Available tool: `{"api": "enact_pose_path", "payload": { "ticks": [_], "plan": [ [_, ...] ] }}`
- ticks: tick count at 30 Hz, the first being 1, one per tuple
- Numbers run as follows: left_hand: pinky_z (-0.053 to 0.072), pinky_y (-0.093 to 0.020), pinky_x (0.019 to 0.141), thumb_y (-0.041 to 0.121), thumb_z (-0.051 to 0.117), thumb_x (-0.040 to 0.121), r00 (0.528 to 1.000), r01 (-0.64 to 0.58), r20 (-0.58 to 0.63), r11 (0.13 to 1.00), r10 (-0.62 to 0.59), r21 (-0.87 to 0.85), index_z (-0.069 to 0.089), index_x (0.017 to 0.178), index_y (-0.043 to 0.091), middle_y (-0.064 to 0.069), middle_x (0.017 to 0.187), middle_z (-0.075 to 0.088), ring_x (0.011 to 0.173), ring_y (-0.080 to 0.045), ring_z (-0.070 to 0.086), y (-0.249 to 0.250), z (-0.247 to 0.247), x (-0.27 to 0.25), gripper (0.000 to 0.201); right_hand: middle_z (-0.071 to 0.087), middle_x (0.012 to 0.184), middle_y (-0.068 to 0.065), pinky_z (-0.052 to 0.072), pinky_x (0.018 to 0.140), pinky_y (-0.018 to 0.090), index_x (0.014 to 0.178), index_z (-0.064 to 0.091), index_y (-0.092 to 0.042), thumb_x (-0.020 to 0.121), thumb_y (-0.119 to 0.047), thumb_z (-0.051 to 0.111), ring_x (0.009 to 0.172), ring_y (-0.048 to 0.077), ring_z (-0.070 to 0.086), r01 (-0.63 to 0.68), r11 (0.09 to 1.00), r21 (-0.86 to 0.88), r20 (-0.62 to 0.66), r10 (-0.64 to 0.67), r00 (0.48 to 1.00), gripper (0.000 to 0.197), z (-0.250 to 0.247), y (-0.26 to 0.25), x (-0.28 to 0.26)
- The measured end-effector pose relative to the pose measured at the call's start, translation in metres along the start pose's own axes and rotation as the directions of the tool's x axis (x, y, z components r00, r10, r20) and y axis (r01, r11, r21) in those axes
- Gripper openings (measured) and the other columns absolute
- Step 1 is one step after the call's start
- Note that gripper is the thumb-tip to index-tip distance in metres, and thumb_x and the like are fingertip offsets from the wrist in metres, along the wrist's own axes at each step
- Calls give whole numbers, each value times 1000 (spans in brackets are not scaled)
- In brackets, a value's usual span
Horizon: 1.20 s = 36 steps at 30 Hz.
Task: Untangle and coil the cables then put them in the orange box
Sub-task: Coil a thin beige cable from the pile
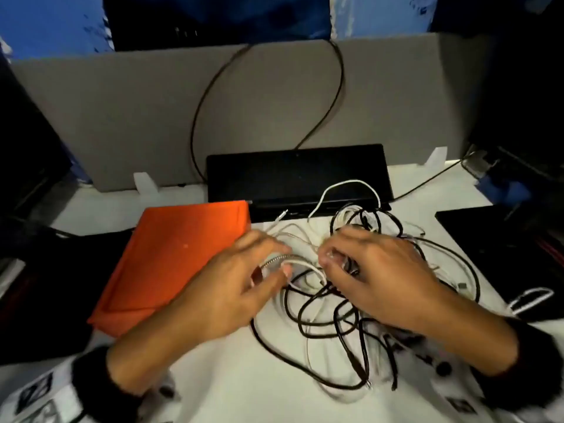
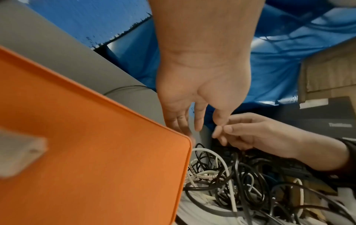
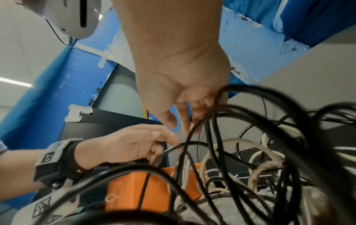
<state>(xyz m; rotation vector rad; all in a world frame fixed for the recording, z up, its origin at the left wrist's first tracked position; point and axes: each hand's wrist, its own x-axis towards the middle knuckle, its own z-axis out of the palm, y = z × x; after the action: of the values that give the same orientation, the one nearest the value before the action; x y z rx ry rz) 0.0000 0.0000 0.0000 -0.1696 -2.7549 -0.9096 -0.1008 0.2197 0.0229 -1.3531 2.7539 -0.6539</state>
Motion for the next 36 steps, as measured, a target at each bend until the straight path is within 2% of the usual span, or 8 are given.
{"api": "enact_pose_path", "payload": {
  "ticks": [4,9,13,17,23,26,30,36],
  "plan": [
    [47,-17,82,35,56,103,964,194,142,960,-224,200,55,144,22,1,129,66,90,-7,64,-2,10,42,42,58,120,-12,49,89,36,128,62,-35,103,-48,47,109,18,61,-7,985,-170,107,26,994,32,12,4,37],
    [50,-19,50,34,61,102,907,334,241,939,-345,87,72,111,18,8,54,64,46,-7,60,1,14,57,21,64,134,-1,49,101,41,139,59,-27,105,-36,47,122,23,59,-29,998,-48,216,39,976,37,29,18,56],
    [46,-30,56,29,72,95,942,323,142,936,-304,-139,69,97,13,9,60,58,59,-22,54,11,9,48,17,65,82,-7,43,63,28,111,69,-21,106,-31,52,71,10,58,-21,988,155,252,-20,968,20,24,18,56],
    [46,-40,63,20,71,96,968,245,19,929,-250,-276,63,94,6,7,63,61,62,-27,55,13,7,39,16,63,64,-6,40,58,33,79,67,-21,104,-36,58,56,10,49,48,938,344,129,-98,987,30,19,26,50],
    [41,-28,48,26,63,100,986,111,-81,942,-144,-317,61,97,-3,-17,69,58,55,-30,51,23,-1,35,29,54,63,-2,47,55,24,92,68,-12,106,-34,53,56,10,51,58,797,601,101,-148,984,30,11,25,39],
    [42,-41,52,27,63,102,983,71,-144,954,-118,-292,60,92,-3,-26,67,59,55,-41,53,30,-6,34,32,46,65,-3,40,47,27,102,65,-9,108,-35,48,52,11,43,16,754,657,131,-135,982,32,8,20,35],
    [38,-31,57,33,63,99,915,-26,-394,958,-92,-284,60,80,15,1,64,56,56,-11,47,40,-12,33,27,54,65,-2,40,58,30,107,68,-11,107,-39,49,54,12,45,41,801,597,77,-108,991,34,-8,16,21],
    [42,-28,56,32,57,104,956,39,-264,947,-128,-317,58,78,14,-5,71,68,53,-20,51,58,-13,9,32,54,61,-3,47,63,25,105,72,-12,109,-31,49,59,12,52,120,850,512,-4,-137,991,30,-29,-1,-3]
  ]
}}
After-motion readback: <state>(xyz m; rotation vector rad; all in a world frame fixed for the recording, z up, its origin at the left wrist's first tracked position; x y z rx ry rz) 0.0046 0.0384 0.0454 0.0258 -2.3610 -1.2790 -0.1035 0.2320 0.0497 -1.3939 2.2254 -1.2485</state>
